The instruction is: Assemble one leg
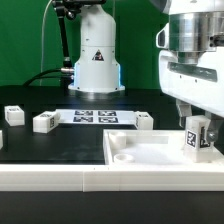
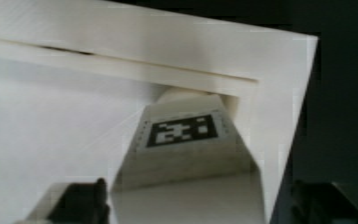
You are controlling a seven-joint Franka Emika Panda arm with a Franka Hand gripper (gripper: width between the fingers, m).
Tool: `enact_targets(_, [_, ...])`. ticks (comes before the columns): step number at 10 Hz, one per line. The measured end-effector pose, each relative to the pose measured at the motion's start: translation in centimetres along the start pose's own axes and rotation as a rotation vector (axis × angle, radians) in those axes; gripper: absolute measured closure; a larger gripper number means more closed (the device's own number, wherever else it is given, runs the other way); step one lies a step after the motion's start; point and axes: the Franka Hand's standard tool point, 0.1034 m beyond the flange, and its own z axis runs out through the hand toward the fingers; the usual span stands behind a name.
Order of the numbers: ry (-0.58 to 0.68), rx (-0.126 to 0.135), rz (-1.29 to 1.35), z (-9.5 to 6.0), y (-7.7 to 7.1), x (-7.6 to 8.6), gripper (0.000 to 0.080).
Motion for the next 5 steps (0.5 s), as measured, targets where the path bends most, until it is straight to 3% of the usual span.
enact_targets(1, [-0.012, -0.030, -0.093, -0.07, 0.17, 0.27, 0.0188])
enact_targets(5, [-0.013, -0.016, -0.582, -0.05, -0.09, -0.36, 0.0152])
